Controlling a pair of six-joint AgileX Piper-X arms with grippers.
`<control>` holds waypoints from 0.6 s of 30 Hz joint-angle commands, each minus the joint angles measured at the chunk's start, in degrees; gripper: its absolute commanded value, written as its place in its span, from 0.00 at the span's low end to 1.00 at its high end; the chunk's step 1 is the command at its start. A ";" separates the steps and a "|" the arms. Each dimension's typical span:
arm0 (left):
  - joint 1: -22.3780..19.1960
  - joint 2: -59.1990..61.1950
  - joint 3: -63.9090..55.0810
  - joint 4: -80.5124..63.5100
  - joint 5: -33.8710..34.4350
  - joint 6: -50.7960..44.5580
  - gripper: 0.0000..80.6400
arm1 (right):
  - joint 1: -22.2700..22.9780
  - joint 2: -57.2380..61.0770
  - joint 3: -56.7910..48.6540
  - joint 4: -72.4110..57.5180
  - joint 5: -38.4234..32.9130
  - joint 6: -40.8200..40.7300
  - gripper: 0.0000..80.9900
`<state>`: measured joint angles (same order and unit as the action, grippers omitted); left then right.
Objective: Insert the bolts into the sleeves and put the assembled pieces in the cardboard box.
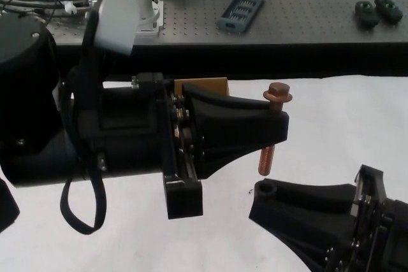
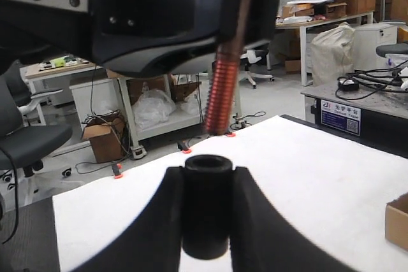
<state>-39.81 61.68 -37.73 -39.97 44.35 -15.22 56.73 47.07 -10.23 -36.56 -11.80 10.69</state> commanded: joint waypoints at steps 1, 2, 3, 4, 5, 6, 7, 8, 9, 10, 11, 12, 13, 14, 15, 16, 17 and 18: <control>-0.20 -0.11 -0.37 -2.16 2.78 -0.77 0.01 | -0.25 0.12 -0.82 -1.57 1.04 -0.49 0.05; -0.20 -0.11 -0.37 -2.16 2.94 -0.72 0.01 | -0.25 0.12 -0.93 -1.58 1.04 -0.49 0.05; -0.20 -0.11 -0.37 -2.16 3.09 -0.72 0.01 | -0.25 0.12 -1.00 -1.58 1.04 -0.49 0.05; -0.20 -0.11 -0.37 -2.16 3.37 -0.72 0.01 | -0.25 0.12 -1.20 -1.58 1.04 -0.49 0.05; -0.20 -0.11 -0.37 -2.16 3.96 -0.72 0.01 | -0.25 0.12 -1.44 -1.58 1.04 -0.49 0.05; -0.20 -0.11 -0.37 -2.16 4.41 -1.09 0.01 | -0.25 0.12 -1.63 -1.58 1.36 -0.49 0.05; -0.20 -0.11 -0.37 -2.16 4.67 -1.36 0.01 | -0.25 0.12 -2.00 -1.48 2.23 -0.49 0.05; -0.20 -0.11 -0.37 -2.16 5.06 -1.49 0.01 | -0.25 0.12 -2.21 -1.48 2.49 -0.49 0.05; -0.20 -0.11 -0.37 -2.16 5.20 -1.55 0.01 | -0.25 0.29 -2.55 -1.48 2.67 -0.49 0.05; -0.20 -0.11 -0.37 -2.16 5.19 -1.52 0.01 | -0.25 0.48 -2.83 -1.35 2.70 -0.49 0.05; -0.20 -0.11 -0.37 -2.16 5.17 -1.52 0.01 | -0.25 0.68 -3.06 -1.37 2.68 -0.49 0.05; -0.20 -0.11 -0.37 -2.16 5.17 -1.52 0.01 | -0.25 0.87 -3.31 -1.36 2.38 -0.49 0.05; -0.20 -0.11 -0.37 -2.16 5.17 -1.52 0.01 | -0.25 1.11 -3.46 -1.47 2.01 -0.49 0.05; -0.20 -0.11 -0.37 -2.16 5.17 -1.52 0.01 | -0.25 1.22 -3.51 -1.55 2.01 -0.49 0.05; -0.20 -0.11 -0.37 -2.16 5.17 -1.52 0.01 | -0.25 1.21 -3.48 -1.53 2.02 -0.49 0.05; -0.20 -0.11 -0.37 -2.16 5.17 -1.52 0.01 | -0.25 1.19 -3.48 -1.53 1.80 -0.49 0.05; -0.20 -0.11 -0.37 -2.16 5.17 -1.52 0.01 | -0.25 1.19 -3.48 -1.53 0.98 -0.26 0.05; -0.20 -0.11 -0.37 -2.16 5.17 -1.52 0.01 | -0.25 1.19 -3.48 -1.67 0.12 0.08 0.05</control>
<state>-39.81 61.68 -37.73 -40.83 46.39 -16.43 56.73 48.38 -12.61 -36.31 -10.57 10.61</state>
